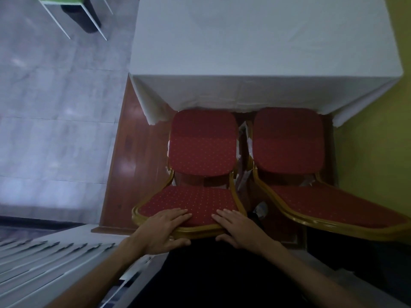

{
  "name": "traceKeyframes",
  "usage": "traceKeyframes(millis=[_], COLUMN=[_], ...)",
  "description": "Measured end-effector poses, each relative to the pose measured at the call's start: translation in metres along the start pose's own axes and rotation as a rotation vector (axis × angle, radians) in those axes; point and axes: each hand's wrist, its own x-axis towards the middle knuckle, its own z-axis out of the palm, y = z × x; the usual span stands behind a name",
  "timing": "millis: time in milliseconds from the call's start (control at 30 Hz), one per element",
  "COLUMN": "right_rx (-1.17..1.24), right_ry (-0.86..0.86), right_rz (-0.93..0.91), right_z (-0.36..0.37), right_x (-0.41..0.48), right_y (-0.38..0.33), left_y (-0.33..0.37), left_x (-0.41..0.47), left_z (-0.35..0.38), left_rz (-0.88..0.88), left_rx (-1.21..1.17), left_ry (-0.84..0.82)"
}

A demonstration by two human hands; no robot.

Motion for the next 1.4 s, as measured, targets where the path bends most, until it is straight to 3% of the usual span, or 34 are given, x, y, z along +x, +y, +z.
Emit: traceKeyframes(millis=[200, 467, 800, 1400], right_rx=[-0.144, -0.162, 0.003, -0.063], right_ry=[0.09, 0.114, 0.017, 0.012], right_rz=[-0.01, 0.029, 0.067, 0.108], right_z=[0.003, -0.019, -0.035, -0.036], right_x=[0.002, 0.017, 0.018, 0.001], right_y=[0.003, 0.004, 0.001, 0.002], left_y=[-0.01, -0.022, -0.022, 0.006], left_x=[0.003, 0.021, 0.022, 0.024], left_z=[0.003, -0.018, -0.022, -0.019], left_rz=[0.057, 0.053, 0.033, -0.053], left_rx=[0.051, 0.043, 0.029, -0.01], left_ry=[0.028, 0.017, -0.009, -0.035])
